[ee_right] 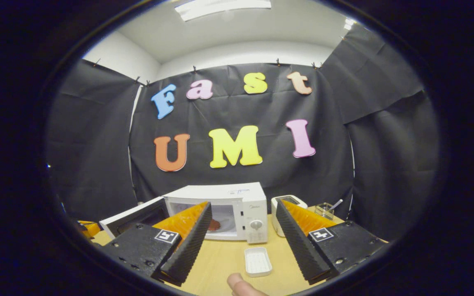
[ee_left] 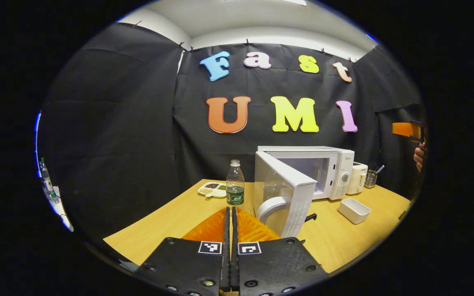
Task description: Open the microwave oven with the left hand, put the food in, and close the microwave oven.
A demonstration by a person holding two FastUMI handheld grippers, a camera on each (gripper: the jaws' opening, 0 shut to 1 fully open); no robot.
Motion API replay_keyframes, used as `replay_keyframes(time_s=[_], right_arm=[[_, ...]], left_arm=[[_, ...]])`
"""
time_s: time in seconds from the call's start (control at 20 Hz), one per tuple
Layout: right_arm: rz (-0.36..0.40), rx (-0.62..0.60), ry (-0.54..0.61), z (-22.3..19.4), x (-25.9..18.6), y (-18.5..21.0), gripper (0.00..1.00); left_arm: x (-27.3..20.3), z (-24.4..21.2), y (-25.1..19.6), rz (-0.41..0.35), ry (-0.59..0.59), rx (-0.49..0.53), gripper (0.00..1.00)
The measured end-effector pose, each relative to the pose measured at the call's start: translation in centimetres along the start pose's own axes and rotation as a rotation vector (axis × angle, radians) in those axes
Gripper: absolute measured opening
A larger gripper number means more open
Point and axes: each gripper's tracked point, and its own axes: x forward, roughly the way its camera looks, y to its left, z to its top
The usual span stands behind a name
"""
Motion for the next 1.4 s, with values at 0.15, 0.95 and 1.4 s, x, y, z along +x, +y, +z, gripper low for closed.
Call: replay_keyframes(time_s=[0.15,0.95,1.4], right_arm=[[0.002,-0.013,-0.021,0.8,-2.9,-1.3,0.99],[0.006,0.01,0.005,0.4,-6.5,-4.4,0.99],[0.005,-0.006,0.016,0.7,-7.1,-5.6,0.99]], left_arm=[[1.1,-1.6,-0.4,-0.025,0.035,-0.042,0.02],[2.3,-4.4,-8.2,-0.185,0.069,-0.056,0.0],[4.9,-4.5,-15.4,-0.281,0.085,-0.08,0.0]])
